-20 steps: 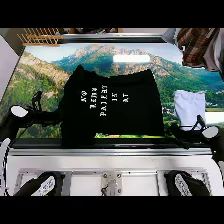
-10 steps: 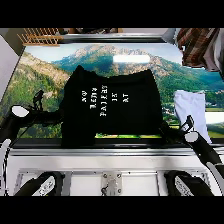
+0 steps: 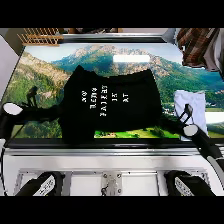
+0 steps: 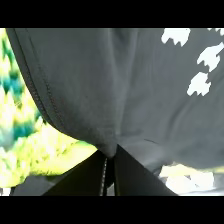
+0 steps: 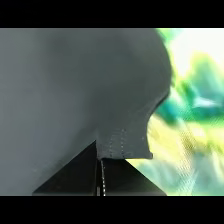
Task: Fold the clothes and pants, and hang the long-sleeved shirts on hangers.
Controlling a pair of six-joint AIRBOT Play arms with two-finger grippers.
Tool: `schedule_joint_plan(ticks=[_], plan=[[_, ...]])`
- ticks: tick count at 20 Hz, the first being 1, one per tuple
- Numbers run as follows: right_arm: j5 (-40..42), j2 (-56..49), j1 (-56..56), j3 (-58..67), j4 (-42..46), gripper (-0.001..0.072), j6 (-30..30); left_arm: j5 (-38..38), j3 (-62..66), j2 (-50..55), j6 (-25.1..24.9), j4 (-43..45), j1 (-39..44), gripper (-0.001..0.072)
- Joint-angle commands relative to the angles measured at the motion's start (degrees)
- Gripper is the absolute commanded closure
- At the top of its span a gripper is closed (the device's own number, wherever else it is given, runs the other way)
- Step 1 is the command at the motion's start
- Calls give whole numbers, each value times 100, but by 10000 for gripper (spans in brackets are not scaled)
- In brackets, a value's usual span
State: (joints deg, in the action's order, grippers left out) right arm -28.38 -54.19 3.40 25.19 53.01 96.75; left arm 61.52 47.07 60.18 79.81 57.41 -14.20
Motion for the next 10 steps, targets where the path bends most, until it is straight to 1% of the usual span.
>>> schedule_joint_plan(ticks=[1,3,4,6,8,10], plan=[[-1071,420,470,1687,632,703,-739,407,1165,-603,0,-20,-332,700],[-1644,678,748,3119,651,702,-990,551,2251,-1158,175,-22,-393,700],[-1827,804,822,3807,654,702,-1001,538,2745,-1432,212,-35,-389,700],[-1930,1062,863,4859,649,703,-1001,476,3674,-1976,323,-55,-389,699],[-1930,1362,863,5589,636,703,-1001,341,4360,-2485,380,-44,-389,700],[-1930,1733,863,5952,638,703,-1001,199,4791,-2968,533,-44,-389,700]])
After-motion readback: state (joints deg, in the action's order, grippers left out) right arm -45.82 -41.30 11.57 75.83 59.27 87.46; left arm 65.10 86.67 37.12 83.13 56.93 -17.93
